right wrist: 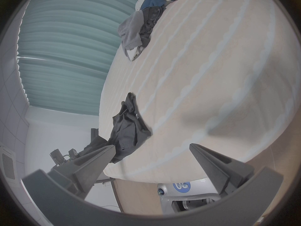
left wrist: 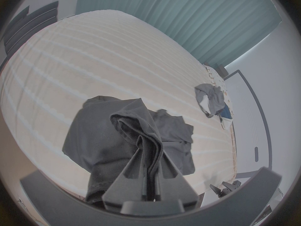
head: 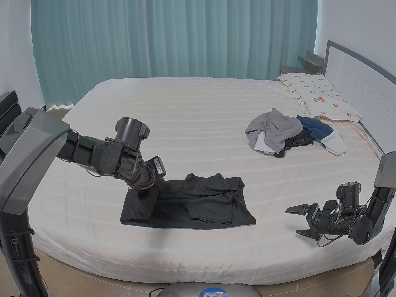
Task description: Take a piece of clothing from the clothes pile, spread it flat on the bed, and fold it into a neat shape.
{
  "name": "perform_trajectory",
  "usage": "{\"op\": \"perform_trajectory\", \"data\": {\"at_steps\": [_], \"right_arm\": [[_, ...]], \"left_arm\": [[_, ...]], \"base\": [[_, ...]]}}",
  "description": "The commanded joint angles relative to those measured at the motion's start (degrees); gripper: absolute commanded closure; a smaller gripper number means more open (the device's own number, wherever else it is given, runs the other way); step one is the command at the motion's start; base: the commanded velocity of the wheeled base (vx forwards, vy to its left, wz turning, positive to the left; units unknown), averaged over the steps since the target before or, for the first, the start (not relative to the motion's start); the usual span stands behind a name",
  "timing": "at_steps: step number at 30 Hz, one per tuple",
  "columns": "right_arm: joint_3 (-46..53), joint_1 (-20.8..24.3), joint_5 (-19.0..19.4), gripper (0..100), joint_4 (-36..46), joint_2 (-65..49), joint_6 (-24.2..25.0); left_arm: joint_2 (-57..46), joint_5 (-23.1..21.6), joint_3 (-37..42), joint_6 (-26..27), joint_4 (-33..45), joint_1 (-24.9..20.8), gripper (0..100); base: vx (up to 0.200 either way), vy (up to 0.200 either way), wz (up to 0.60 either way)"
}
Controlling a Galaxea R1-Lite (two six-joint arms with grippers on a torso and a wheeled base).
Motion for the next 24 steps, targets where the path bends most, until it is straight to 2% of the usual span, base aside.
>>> {"op": "perform_trajectory", "data": {"at_steps": [1, 5, 11, 16, 23, 24], "right_arm": [[0.0, 0.3, 0.0, 0, 0.0, 0.0, -0.1], [0.1, 0.3, 0.0, 0, 0.1, 0.0, -0.1], [0.0, 0.4, 0.2, 0, 0.0, 0.1, -0.1], [0.1, 1.0, 0.0, 0, 0.0, 0.0, -0.1], [0.1, 1.1, 0.0, 0, 0.0, 0.1, -0.2], [0.0, 1.1, 0.0, 0, 0.1, 0.2, -0.2]], "left_arm": [[4.4, 1.6, -4.5, -0.4, 1.6, -3.0, 100], [8.3, 4.2, -8.4, -0.7, 1.8, -4.4, 100], [11.9, 5.3, -10.3, -0.7, 2.5, -6.9, 100], [15.6, 9.7, -16.5, -6.0, 3.1, -7.8, 100], [18.1, 10.3, -20.6, -6.8, 5.7, -8.6, 100], [18.4, 10.3, -21.0, -7.0, 5.9, -8.7, 0]], "base": [[0.0, -0.2, 0.0], [0.0, -0.2, 0.0], [0.0, 0.0, 0.0], [0.0, 0.0, 0.0], [0.0, 0.0, 0.0], [0.0, 0.0, 0.0]]}}
